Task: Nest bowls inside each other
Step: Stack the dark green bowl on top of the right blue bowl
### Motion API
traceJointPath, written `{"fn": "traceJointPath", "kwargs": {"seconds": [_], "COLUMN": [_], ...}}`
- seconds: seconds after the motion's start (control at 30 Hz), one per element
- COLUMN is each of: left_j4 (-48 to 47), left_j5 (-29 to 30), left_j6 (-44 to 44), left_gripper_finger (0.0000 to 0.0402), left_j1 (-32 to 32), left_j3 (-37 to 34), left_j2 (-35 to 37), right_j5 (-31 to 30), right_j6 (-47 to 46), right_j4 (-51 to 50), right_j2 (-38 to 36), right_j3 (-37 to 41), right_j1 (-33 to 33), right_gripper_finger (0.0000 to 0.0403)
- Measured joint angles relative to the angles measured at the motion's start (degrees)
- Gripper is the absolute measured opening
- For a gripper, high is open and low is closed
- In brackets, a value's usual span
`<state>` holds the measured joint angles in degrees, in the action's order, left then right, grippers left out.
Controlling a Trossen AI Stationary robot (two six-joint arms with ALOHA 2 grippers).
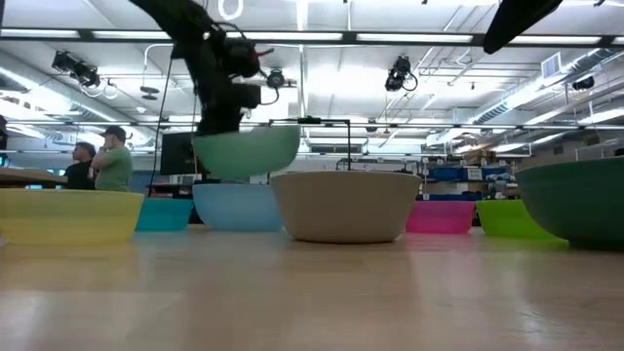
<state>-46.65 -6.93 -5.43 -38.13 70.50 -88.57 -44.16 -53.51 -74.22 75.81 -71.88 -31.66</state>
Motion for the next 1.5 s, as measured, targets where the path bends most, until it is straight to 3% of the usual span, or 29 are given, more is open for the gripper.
{"fn": "traceJointPath", "kwargs": {"seconds": [0.13,0.4,0.57,0.9,1.17,1.37,1.5], "left_j4": [6.2,10.9,10.4,4.4,11.6,12.1,10.6], "left_j5": [1.7,4.8,3.9,2.8,3.0,8.9,9.2], "left_j6": [1.1,3.1,4.2,3.4,4.7,7.5,9.1], "left_gripper_finger": [0.001,0.0094,0.0122,0.0128,0.0128,0.0128,0.0128], "left_j1": [-0.4,-0.5,-0.5,-0.3,-0.3,0.0,0.8], "left_j3": [-4.6,-7.2,-6.5,-0.3,1.5,1.5,1.5], "left_j2": [-1.0,-0.8,-0.8,-0.8,-0.9,-4.4,-8.0], "right_j5": [0.1,0.3,0.1,0.0,0.1,0.1,0.2], "right_j6": [0.6,3.6,5.7,10.1,10.8,11.7,11.7], "right_j4": [0.2,3.0,4.3,5.6,5.7,6.1,6.1], "right_j2": [0.0,0.0,0.0,0.0,0.0,0.0,0.0], "right_j3": [0.0,0.0,0.0,0.0,0.0,0.0,0.0], "right_j1": [0.4,1.3,2.4,6.3,7.8,7.9,7.9], "right_gripper_finger": [0.0135,0.0135,0.0135,0.0135,0.0135,0.0135,0.0135]}}
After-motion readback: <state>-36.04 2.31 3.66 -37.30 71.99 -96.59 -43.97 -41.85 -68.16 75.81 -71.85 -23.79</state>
